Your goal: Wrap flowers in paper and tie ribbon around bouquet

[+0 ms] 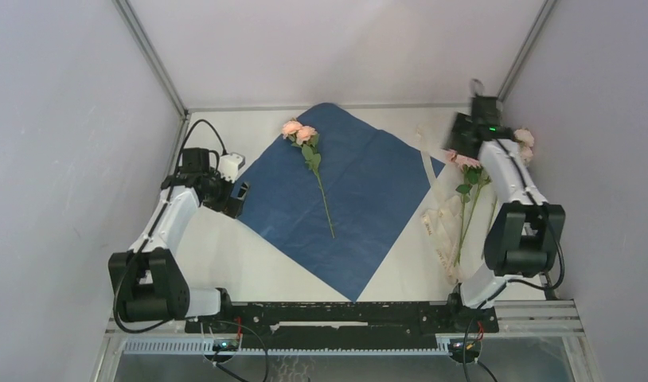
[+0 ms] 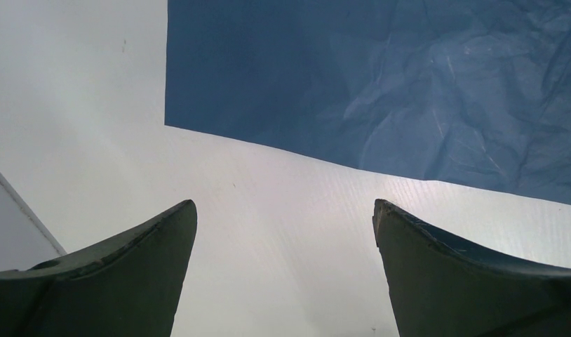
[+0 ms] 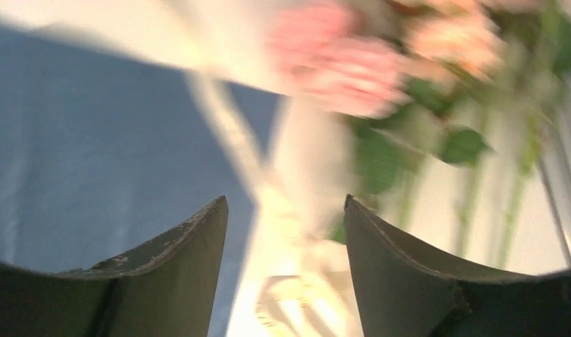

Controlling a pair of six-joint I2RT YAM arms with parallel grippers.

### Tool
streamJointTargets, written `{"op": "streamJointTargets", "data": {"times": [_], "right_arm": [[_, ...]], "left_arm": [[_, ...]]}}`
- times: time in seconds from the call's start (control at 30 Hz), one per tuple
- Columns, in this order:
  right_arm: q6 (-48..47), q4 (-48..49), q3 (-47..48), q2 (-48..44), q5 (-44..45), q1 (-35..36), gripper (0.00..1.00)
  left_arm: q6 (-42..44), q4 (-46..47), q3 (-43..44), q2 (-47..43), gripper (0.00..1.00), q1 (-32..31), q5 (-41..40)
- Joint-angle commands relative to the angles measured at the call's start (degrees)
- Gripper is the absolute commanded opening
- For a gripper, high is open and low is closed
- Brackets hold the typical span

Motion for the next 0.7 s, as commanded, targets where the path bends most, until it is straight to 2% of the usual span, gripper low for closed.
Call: {"op": "streamJointTargets", "data": {"times": [0.0,0.17,0.23,0.37,0.47,0.53,0.67], "right_arm": [[2.75,-3.0,-6.24,0.53,-4.57,-12.02,0.67],[1.61,-0.14,-6.16,4.98,-2.66,-17.79,0.58],[0.67,-0.46,-5.54,7.36,-3.86,-18.06,0.53],[0.54,-0.69,-3.93,11.21,-1.1,-16.98,0.5],[1.01,-1.4,-2.81,13.64,4.91,-17.4,0.37],[0.56,-1.71,-2.67,14.57,7.86,-17.41,0.36],[-0.21,-2.64,-2.72,17.01,8.45,-16.53,0.42]], "left_arm": [[-2.29,-1.05,6.8,3.64,1.0,0.27,-2.15],[-2.69,-0.91,5.68,4.66,1.0,0.27,-3.16],[-2.75,-0.82,5.4,5.33,1.0,0.21,-3.3],[-3.05,-1.1,6.22,8.66,1.0,0.27,-3.96],[-3.28,-1.37,7.05,9.8,0.99,0.24,-4.75],[-3.12,-1.62,7.04,9.63,0.99,0.31,-4.12],[-3.05,-1.89,6.97,9.78,0.99,0.25,-2.42]]}}
